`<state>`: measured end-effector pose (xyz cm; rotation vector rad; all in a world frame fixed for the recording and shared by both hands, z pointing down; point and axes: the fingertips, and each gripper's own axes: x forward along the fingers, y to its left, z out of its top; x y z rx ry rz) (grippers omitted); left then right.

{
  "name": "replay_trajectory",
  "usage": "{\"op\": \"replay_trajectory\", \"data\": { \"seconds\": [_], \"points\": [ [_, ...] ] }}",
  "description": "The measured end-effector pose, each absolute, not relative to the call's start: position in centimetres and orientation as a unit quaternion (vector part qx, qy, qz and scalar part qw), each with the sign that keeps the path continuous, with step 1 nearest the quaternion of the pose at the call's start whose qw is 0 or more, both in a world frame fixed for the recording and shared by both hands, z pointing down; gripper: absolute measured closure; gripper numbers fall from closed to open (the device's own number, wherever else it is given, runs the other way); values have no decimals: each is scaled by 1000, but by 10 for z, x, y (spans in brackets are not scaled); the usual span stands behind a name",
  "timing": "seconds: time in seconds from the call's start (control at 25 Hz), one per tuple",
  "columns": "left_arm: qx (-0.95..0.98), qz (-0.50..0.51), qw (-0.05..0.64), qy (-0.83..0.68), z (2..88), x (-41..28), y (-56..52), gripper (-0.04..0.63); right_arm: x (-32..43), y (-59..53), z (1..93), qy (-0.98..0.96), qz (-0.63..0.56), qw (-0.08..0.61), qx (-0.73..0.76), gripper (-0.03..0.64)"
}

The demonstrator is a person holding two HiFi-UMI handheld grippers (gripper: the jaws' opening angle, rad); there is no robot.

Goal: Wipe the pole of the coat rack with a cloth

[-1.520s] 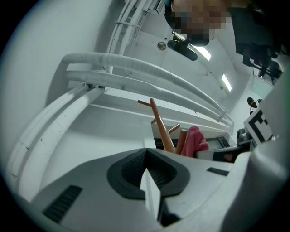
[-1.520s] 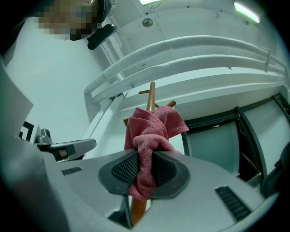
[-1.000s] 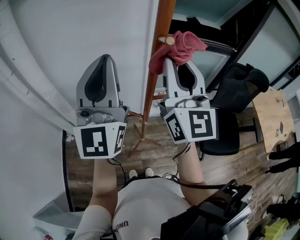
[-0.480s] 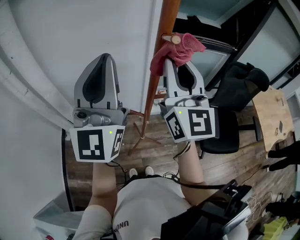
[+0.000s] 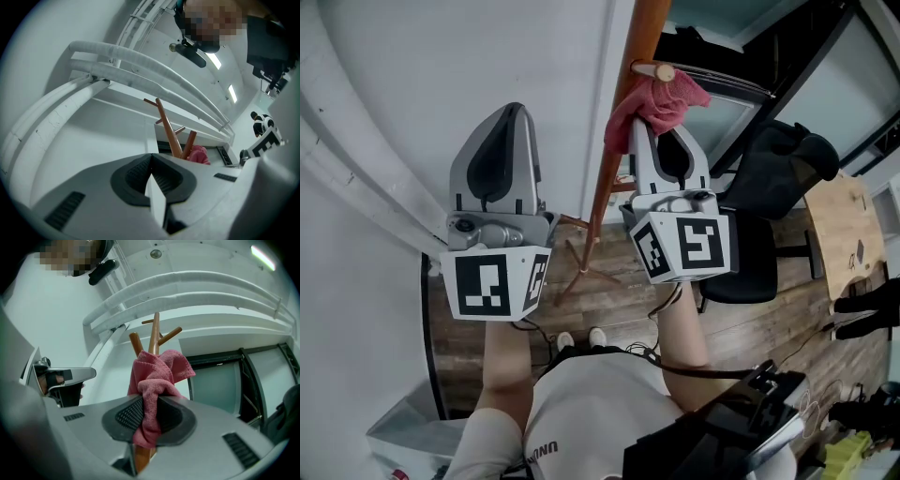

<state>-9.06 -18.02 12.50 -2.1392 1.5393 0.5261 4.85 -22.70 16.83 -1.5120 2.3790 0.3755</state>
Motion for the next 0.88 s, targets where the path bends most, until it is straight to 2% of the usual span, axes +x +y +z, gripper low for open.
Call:
{"op": "replay_trajectory", "data": {
  "seconds": [0.88],
  "points": [
    [-782, 182, 200, 562, 147, -96, -189, 581, 50, -232, 209, 827, 100, 109, -543, 543]
  ]
}}
